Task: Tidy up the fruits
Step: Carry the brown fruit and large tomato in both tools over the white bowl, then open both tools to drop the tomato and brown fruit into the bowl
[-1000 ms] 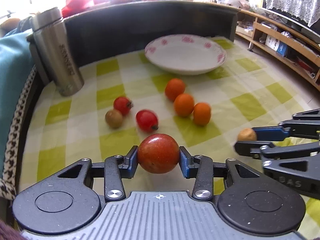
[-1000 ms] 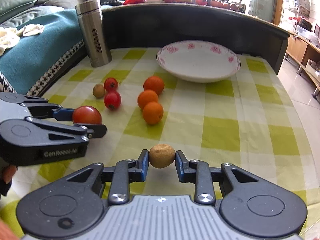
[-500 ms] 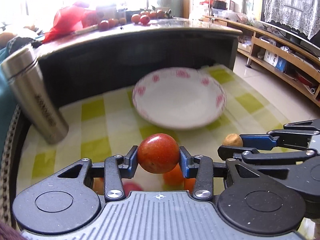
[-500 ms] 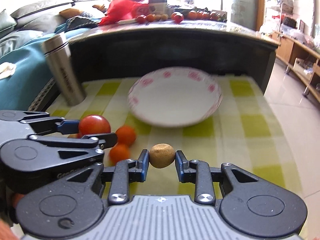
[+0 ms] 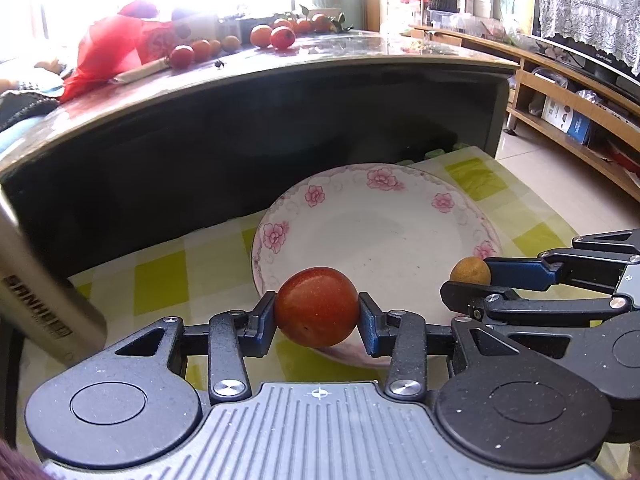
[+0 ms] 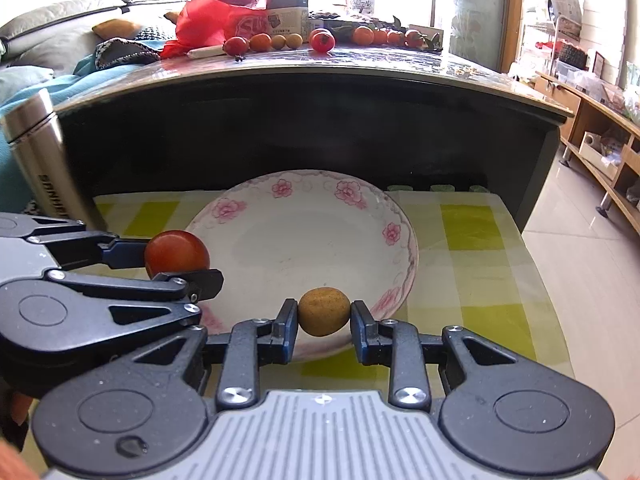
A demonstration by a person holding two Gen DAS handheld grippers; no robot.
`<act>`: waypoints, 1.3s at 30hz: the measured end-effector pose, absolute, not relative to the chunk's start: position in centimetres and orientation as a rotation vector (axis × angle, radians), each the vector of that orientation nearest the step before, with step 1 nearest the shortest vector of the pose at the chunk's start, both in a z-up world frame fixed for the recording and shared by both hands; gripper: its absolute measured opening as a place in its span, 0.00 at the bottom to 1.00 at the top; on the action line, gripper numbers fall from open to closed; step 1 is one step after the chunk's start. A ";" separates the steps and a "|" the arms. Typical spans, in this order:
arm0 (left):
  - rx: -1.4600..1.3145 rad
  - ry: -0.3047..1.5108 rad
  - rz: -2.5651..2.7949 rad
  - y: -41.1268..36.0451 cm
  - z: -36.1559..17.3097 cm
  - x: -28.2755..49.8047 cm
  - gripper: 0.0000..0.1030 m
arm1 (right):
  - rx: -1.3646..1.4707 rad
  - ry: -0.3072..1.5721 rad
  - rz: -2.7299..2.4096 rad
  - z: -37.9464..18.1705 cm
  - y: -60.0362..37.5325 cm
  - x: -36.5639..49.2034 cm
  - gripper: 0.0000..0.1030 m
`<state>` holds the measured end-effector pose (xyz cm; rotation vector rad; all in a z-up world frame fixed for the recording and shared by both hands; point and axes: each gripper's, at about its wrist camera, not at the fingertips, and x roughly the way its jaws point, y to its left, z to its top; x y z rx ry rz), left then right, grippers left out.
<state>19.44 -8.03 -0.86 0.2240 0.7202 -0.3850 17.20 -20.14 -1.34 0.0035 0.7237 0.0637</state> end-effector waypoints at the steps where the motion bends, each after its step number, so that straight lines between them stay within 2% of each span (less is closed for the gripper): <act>1: 0.223 0.723 -0.383 -8.1 -1.0 19.7 0.48 | 0.007 0.728 0.067 -1.5 -20.3 17.5 0.34; 14: 0.238 0.715 -0.352 -7.9 -1.2 21.2 0.49 | -0.022 0.706 0.084 -2.2 -20.0 19.2 0.35; 22: 0.228 0.700 -0.351 -7.8 -0.5 21.1 0.53 | -0.001 0.692 0.068 -1.8 -20.7 19.4 0.44; 26: 0.235 0.686 -0.349 -7.8 0.1 20.9 0.55 | 0.004 0.682 0.061 -1.2 -20.9 19.2 0.46; 28: 0.241 0.673 -0.349 -7.7 0.5 20.6 0.59 | 0.006 0.670 0.055 -0.7 -21.0 19.0 0.47; 39: 0.239 0.628 -0.351 -5.6 3.4 17.1 0.62 | 0.024 0.619 0.030 2.5 -21.7 16.1 0.48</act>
